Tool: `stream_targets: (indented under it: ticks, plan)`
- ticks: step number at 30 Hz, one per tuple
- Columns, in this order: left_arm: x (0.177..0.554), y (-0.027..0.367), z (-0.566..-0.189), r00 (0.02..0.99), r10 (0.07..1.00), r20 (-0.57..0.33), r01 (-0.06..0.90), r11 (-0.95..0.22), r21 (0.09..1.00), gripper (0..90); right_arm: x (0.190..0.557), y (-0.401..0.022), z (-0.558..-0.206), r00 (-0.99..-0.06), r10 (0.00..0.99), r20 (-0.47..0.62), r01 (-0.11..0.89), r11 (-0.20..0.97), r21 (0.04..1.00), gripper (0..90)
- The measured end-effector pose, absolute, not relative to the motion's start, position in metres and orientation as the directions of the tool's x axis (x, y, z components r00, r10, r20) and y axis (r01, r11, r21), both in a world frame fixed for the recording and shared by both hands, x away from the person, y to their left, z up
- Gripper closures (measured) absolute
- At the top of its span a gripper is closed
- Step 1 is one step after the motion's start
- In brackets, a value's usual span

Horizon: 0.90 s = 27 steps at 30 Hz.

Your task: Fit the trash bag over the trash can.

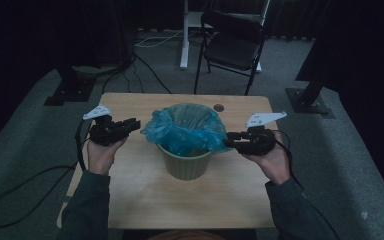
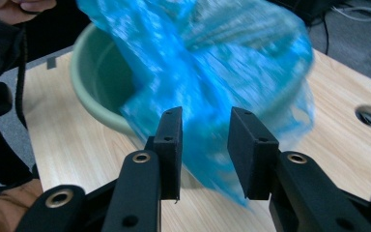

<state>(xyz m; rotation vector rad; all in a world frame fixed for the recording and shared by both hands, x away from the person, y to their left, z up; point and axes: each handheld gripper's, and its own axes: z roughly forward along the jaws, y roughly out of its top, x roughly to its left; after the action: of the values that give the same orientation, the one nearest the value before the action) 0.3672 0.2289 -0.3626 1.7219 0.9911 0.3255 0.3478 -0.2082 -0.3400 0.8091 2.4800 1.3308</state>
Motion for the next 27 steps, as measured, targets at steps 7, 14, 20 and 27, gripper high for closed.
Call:
stream_targets:
  ticks: [7, 14, 20, 27]
  plan:
    - [0.377, 0.205, -0.356, 0.663, 0.726, -0.181, 0.432, -0.174, 0.885, 57.3, 0.352, -0.189, -0.334, -0.846, 0.529, 0.063, 0.342, 0.448, 0.826, 61.6]
    - [0.384, 0.190, -0.369, 0.676, 0.719, -0.164, 0.464, -0.241, 0.852, 54.4, 0.358, -0.180, -0.342, -0.844, 0.533, 0.059, 0.361, 0.484, 0.797, 64.6]
    - [0.375, 0.190, -0.372, 0.680, 0.714, -0.165, 0.453, -0.232, 0.861, 76.3, 0.355, -0.185, -0.349, -0.850, 0.523, 0.070, 0.375, 0.506, 0.777, 86.4]
    - [0.358, 0.193, -0.373, 0.691, 0.704, -0.163, 0.431, -0.221, 0.875, 88.3, 0.345, -0.191, -0.353, -0.865, 0.495, 0.082, 0.368, 0.516, 0.773, 90.0]
